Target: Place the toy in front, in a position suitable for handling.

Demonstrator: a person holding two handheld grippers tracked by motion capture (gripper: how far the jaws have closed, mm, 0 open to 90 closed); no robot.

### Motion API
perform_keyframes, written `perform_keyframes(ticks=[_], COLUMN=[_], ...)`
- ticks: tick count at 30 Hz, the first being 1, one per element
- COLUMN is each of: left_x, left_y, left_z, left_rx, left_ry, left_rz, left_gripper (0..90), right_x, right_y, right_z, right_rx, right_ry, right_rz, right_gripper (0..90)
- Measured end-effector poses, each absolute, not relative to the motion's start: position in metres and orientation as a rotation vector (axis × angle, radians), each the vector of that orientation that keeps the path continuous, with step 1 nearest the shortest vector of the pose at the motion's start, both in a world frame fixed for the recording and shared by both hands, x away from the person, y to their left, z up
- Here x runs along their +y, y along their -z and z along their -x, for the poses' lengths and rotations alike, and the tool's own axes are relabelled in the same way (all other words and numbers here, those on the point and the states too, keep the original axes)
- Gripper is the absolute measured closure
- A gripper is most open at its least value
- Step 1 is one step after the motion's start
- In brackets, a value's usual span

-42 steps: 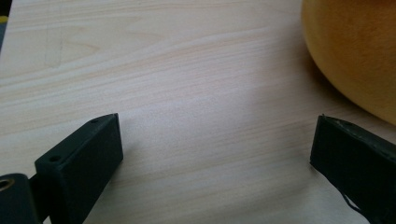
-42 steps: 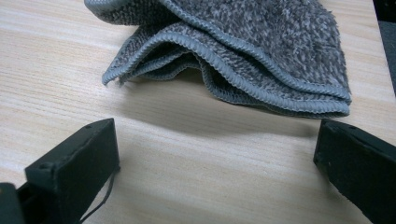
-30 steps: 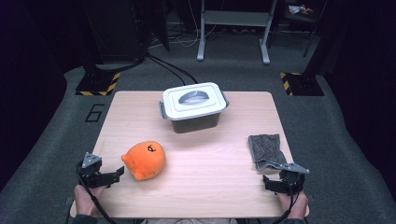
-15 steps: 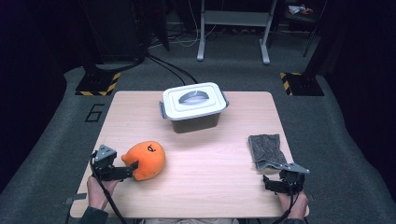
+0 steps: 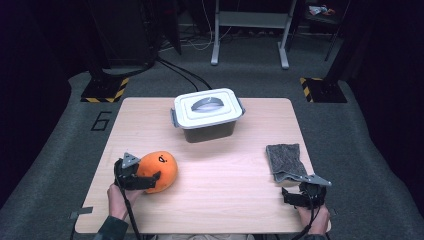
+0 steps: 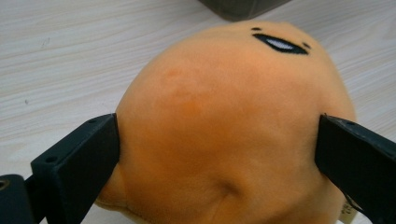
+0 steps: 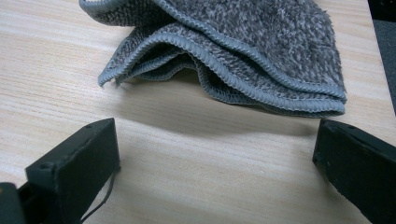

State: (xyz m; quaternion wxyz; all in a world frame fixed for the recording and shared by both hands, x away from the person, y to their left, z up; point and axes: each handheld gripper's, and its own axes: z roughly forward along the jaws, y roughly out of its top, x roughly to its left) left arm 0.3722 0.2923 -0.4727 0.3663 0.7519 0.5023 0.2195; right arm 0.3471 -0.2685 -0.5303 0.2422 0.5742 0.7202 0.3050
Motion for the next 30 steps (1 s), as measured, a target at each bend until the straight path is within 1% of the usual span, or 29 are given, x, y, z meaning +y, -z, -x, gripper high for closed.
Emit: perform_keyframes(ticks=[4,8,21,25,30], left_x=[0.291,0.29,0.293,0.294,0.294], left_y=[0.477,0.479,0.48,0.48,0.477], left_z=[-0.373,-0.372,-0.363,-0.361,-0.358], left_rx=[1.307,1.317,1.277,1.263,1.222], left_ry=[-0.56,-0.575,-0.611,-0.609,-0.62], left_rz=[-1.943,-1.938,-1.903,-1.892,-1.902], left_gripper=[2.9,8.0,39.7,46.3,52.4], right_x=[-0.269,-0.268,-0.268,-0.268,-0.268], right_y=[0.53,0.53,0.53,0.53,0.53], right_z=[-0.347,-0.347,-0.347,-0.347,-0.347], right_rx=[1.97,1.97,1.966,1.969,1.968], right_ry=[-0.834,-0.834,-0.834,-0.833,-0.833], right_rz=[-1.569,-1.568,-1.571,-1.569,-1.569], right_gripper=[0.0,0.0,0.0,0.0,0.0])
